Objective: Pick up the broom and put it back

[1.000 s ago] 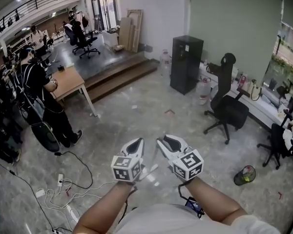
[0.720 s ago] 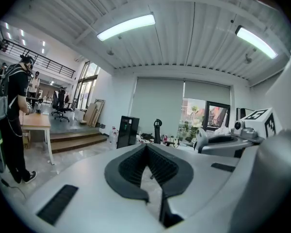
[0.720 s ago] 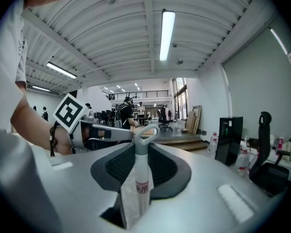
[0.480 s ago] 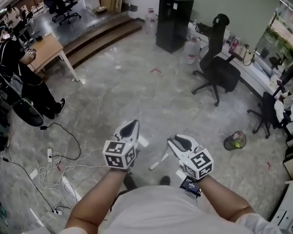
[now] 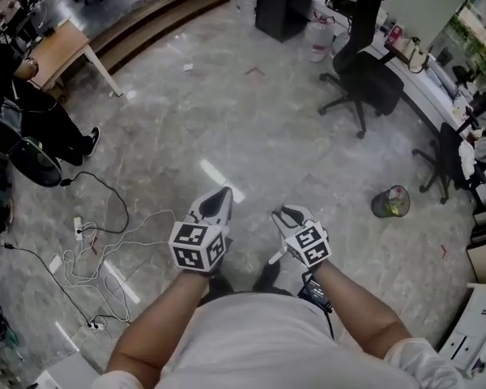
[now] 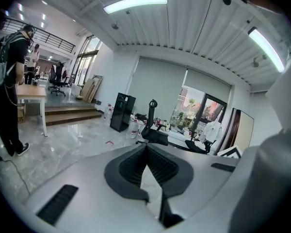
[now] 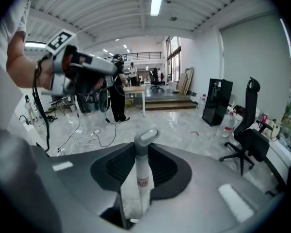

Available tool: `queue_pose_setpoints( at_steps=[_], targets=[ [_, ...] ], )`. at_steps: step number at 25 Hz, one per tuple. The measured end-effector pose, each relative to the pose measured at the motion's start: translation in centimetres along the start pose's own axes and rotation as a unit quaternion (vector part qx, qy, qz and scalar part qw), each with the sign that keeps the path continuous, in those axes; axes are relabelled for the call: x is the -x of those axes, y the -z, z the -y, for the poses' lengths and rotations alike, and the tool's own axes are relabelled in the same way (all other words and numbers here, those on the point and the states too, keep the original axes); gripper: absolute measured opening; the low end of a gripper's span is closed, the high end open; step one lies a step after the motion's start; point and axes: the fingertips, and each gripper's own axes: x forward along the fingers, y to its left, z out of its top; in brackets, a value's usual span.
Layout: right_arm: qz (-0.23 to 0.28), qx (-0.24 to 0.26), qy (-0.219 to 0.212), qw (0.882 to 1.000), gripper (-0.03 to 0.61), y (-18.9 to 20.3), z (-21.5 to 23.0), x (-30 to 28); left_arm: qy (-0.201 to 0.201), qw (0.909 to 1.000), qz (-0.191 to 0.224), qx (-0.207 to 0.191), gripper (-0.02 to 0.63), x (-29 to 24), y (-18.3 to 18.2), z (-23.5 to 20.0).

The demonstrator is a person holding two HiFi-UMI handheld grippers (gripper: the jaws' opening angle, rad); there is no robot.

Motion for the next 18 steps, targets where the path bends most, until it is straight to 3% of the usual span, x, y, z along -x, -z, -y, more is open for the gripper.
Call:
queue_pose_setpoints(
  at_steps=[3,8,18],
  targets=[
    [-0.014,0.006,-0.006,1.0,0.087,1.9,0.2,-4.9,-0.013,0.9999,-0.002,0.003,0.005,0.8,0.3,-1.8],
    [0.006,0.01,-0.011,1.0,0.092,-0.2,0.7,-11.3,-0.039,0.9992,-0.005,0.009,0.005,1.6,1.2,-4.8],
    [0.03,-0.003,-0.007,1.0,0.109,-4.4,0.2,-13.2,-0.049,0.9986,0.0,0.019,0.005,2.4,1.3,-8.1]
  ],
)
